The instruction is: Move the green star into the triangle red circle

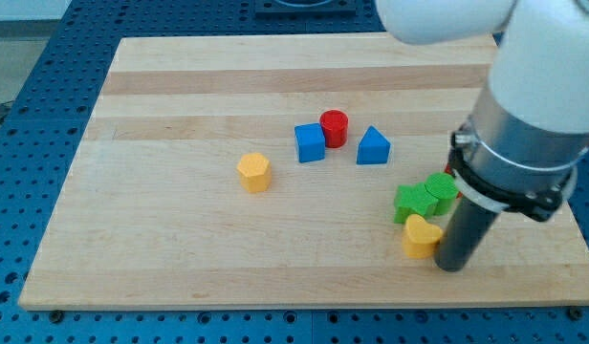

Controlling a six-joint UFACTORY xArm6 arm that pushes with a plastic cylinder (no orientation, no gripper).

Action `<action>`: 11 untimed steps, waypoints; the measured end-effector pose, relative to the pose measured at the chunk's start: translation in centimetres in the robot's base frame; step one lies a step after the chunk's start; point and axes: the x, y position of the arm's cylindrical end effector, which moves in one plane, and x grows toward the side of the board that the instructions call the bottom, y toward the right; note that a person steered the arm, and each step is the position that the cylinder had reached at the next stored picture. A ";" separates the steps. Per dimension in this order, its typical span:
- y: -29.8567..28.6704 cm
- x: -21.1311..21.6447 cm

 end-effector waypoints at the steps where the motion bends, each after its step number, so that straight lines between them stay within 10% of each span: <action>1: -3.2 -3.7; 3: -9.7 -11.8; 5: -2.7 -2.6; 7: -1.7 -3.3; 9: -7.0 -16.4; 11: -6.9 -13.7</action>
